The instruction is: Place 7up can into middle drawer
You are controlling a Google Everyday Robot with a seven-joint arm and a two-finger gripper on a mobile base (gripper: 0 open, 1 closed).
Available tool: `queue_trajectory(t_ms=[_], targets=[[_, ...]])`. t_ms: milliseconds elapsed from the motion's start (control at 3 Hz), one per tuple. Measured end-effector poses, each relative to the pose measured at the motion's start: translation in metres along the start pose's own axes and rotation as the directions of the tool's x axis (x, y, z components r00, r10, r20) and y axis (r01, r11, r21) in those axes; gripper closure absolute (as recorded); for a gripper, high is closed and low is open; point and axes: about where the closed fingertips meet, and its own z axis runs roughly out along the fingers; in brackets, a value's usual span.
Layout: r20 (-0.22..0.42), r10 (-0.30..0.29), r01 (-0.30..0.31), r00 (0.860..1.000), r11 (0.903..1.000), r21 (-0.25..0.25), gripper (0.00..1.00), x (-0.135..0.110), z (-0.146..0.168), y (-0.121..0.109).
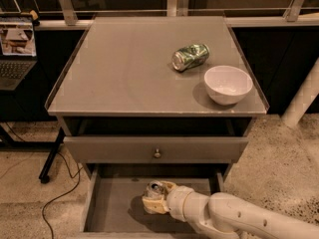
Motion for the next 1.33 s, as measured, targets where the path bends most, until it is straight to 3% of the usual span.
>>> queue_trajectory(t_ms=[667, 1333], targets=[[-0.01, 0.085, -0.085, 0.996, 0.9963, -0.008, 1.0, 0.036, 0.021, -0.018], [-0.011, 0.088, -0.088, 0.996, 0.9961, -0.008, 0.61, 0.037, 0.022, -0.018]])
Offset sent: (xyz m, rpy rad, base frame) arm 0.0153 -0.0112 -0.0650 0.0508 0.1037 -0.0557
